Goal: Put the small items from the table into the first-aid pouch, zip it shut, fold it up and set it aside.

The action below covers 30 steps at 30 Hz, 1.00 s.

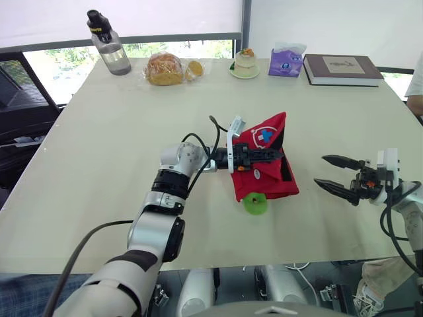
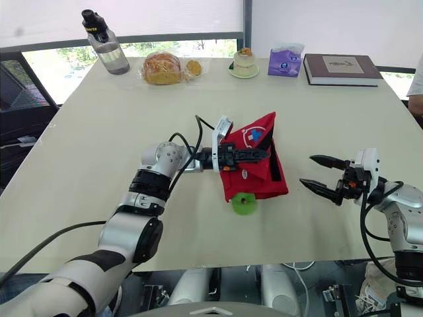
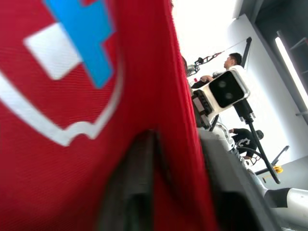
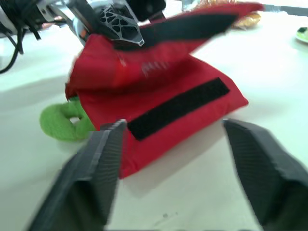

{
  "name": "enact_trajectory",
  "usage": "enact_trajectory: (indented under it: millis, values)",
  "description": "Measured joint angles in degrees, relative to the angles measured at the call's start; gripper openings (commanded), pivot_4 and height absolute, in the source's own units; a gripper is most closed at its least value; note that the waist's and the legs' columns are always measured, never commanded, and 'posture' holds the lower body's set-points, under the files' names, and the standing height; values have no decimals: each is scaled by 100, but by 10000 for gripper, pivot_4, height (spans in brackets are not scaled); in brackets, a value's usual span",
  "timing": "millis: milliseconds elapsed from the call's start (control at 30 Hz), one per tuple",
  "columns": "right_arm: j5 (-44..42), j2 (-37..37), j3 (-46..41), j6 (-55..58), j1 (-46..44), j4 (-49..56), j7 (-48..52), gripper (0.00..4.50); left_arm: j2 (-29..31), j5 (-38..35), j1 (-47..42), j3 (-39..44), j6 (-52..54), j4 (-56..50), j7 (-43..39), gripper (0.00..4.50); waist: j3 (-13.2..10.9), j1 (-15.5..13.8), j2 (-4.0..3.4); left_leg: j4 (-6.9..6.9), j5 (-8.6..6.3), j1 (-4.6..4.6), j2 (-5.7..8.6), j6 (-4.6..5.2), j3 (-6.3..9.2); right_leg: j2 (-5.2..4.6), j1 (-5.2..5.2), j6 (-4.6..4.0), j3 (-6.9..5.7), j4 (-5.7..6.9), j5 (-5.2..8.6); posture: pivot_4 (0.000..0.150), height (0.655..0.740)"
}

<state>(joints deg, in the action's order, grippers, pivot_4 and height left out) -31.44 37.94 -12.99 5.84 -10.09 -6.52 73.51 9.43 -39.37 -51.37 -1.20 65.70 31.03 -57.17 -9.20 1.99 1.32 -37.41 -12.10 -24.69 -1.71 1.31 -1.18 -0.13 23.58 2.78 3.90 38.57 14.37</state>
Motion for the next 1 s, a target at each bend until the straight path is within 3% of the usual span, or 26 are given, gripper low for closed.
enact_trajectory:
  millis: [67, 100, 467, 833, 933, 1000]
  values:
    - [1, 10, 0, 5, 8, 0, -6, 45000, -27, 32, 0, -12, -24, 10, -16, 37811, 0, 2, 0, 1, 0, 0, 0, 0, 0, 1, 0, 0, 0, 0, 0, 1500, 7400]
    - [0, 18, 0, 15, 7, 4, -20, 45000, -38, 56, 0, -36, -27, 11, -60, 44287, 0, 3, 0, 1, 0, 1, 0, 0, 0, 1, 0, 0, -1, 1, 0, 1500, 7400]
    - [53, 176, -1, 88, 1, 33, -125, 45000, 30, 244, 356, -583, -299, -427, -627, 44742, 1, -7, -2, 1, 0, 2, 0, 0, 1, 0, -1, -4, 1, 1, -2, 1500, 7400]
    - [96, 240, -14, -53, 19, -203, -27, 45000, -137, 505, 355, -577, -929, -395, -564, 44742, 2, -20, -3, 0, 0, 2, 1, 0, 0, 0, -1, -1, 0, 1, 0, 1500, 7400]
    - [100, 241, -31, -112, 23, -247, -26, 45000, -133, 504, 315, -416, -1099, -528, -505, 37903, 1, -17, -3, 0, 0, 1, 1, 0, 1, 0, -1, -2, 1, 1, -1, 1500, 7400]
    - [124, 247, -49, -170, 34, -271, -26, 45000, -3, 449, 316, -379, -1169, -953, -613, 28984, 0, -9, -2, 1, 0, 0, 0, 0, 0, 1, 0, -4, 0, 0, -2, 1500, 7400]
